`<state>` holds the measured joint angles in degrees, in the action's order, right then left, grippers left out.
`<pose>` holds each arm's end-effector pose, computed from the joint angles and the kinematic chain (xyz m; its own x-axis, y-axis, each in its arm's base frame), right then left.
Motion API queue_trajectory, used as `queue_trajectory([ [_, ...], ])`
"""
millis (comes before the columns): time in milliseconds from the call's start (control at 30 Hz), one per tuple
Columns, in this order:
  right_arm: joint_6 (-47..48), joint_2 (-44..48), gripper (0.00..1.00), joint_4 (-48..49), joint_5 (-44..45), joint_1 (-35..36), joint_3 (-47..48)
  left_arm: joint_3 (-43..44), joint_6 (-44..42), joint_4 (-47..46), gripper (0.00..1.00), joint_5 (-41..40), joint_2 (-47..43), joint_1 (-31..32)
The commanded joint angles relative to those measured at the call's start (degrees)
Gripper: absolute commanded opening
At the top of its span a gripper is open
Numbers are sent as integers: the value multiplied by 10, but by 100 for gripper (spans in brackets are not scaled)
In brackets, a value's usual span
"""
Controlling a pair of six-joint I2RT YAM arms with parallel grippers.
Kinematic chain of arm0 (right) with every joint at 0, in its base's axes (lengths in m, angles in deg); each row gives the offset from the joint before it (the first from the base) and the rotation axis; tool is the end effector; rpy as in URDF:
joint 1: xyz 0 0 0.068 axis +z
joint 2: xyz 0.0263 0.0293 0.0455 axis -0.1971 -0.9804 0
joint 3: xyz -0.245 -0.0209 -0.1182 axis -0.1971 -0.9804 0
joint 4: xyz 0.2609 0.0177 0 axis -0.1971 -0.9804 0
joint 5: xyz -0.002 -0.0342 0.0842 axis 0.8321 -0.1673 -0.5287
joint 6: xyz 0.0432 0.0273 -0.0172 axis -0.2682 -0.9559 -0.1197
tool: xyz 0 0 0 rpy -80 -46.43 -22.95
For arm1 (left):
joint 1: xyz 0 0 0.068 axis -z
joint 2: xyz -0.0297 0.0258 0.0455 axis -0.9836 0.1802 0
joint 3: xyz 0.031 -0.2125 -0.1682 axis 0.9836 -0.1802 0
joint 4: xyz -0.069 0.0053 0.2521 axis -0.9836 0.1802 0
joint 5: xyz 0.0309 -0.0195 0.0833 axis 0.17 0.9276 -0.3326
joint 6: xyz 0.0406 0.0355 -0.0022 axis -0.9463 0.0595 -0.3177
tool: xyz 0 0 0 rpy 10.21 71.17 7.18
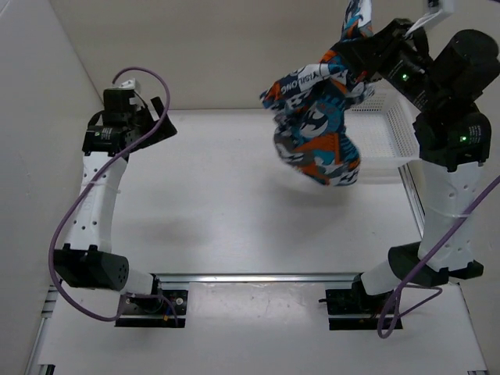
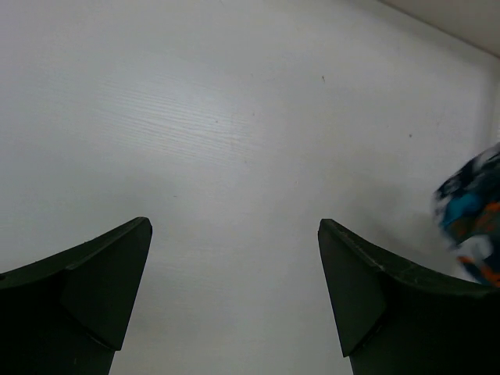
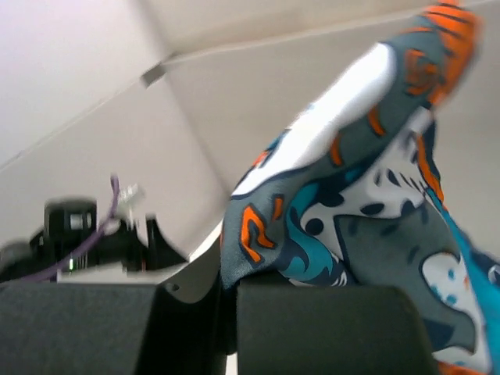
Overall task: Fold and stack the shorts
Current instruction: Move the shorts to the center of the board
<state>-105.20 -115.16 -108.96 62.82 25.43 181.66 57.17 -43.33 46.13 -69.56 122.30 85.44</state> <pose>0.2083 0.0642 0.6378 -0.0013 0.4292 -0.9032 -0.5953 0.7254 0.3455 0.2938 -0.0305 0.4164 -0.6414 -0.3221 -0.6963 -0.1474 0.9424 -0.3002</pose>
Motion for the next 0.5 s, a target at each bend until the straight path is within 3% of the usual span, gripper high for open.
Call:
queue_trajectory([
  [0,-2,19,0,8,-52,19,-112,15,-8,16,100,35,-45,-29],
  [100,11,85,0,2,-40,26,-253,-6,-15,16,100,62,-61,-47],
  [167,16,126,5,2,15,19,-417,-26,-23,21,97,89,-66,-47],
  [200,22,134,41,2,40,11,-467,-35,-23,21,97,94,-66,-47],
  [233,39,134,63,2,67,-1,-511,-45,-23,21,95,94,-66,-33],
  [267,39,134,73,2,142,-7,-579,-66,-23,16,95,94,-66,-26],
  [300,39,129,81,2,176,-13,-600,-77,-23,11,94,94,-66,-20],
  [367,26,142,83,2,237,-13,-626,-125,-2,4,94,89,-87,-6],
  [467,20,213,88,41,288,43,-663,-221,30,-34,94,79,-123,10],
])
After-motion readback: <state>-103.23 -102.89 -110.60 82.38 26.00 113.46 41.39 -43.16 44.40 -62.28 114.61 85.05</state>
